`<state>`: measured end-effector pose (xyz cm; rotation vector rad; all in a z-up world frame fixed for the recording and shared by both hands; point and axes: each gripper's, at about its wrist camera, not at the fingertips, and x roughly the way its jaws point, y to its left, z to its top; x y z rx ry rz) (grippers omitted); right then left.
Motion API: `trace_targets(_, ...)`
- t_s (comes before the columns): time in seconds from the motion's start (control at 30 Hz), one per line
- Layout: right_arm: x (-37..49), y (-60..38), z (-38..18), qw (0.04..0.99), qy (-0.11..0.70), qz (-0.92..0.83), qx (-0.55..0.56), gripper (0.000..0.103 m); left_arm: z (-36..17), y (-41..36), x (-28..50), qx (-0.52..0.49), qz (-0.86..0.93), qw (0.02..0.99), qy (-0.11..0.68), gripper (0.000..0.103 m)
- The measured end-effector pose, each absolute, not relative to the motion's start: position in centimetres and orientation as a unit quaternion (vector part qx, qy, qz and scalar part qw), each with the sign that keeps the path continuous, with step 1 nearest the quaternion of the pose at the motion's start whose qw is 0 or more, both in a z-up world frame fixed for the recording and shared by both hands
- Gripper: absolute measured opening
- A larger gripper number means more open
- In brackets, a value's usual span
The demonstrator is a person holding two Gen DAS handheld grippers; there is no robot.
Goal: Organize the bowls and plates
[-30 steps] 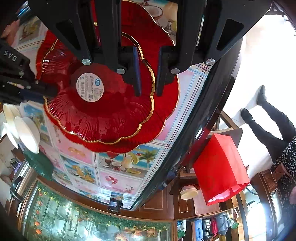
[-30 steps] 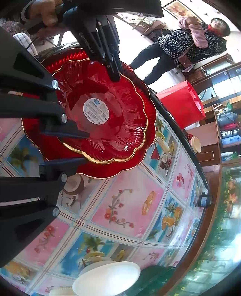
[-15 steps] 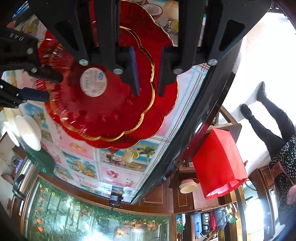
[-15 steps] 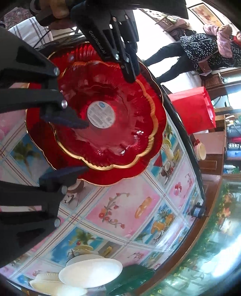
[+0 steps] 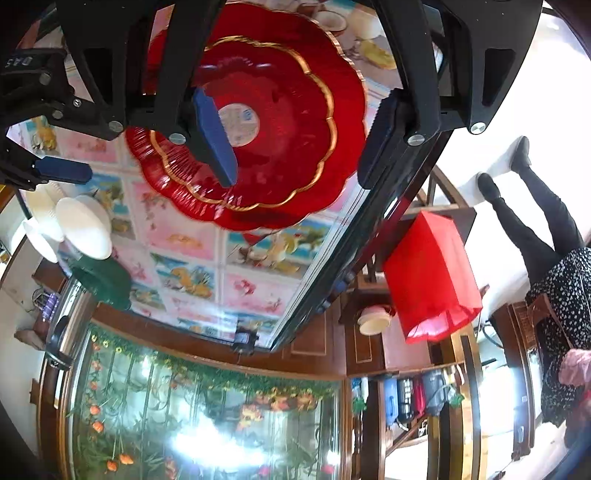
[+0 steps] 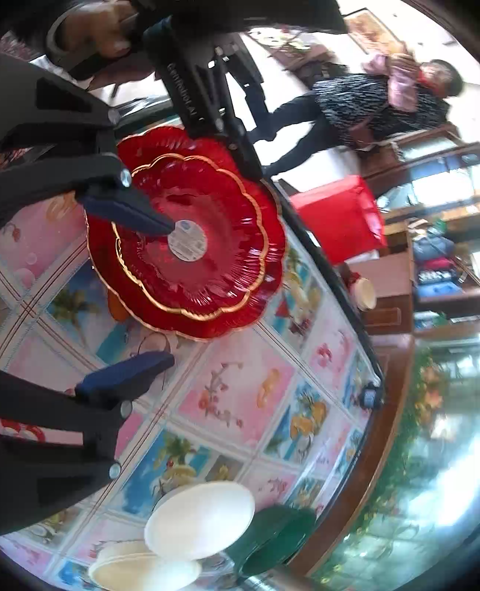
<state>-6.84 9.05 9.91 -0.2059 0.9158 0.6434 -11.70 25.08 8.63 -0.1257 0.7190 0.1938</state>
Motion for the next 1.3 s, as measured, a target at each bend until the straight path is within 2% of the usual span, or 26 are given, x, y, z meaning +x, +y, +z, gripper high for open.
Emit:
trace_targets(0.03,-6.9,8.6,10.2,0.847,0.429,0.302,-0.090,0.074,8.8,24.7,-11.7,-0.059,0.092,0.932,0.347,0.072)
trace_targets(0.27,-7.6,5.5,10.9,0.861,0.414,0.292,-0.043,0.079,9.1,22.7,-11.2,-0.068,0.077,0.936,0.336,0.072)
trace_targets(1.3,-5.7,-4.9,10.8,0.882,0.412,0.225,0.042,0.079,8.9,13.9,-5.9,-0.039,0.011,0.936,0.349,0.072)
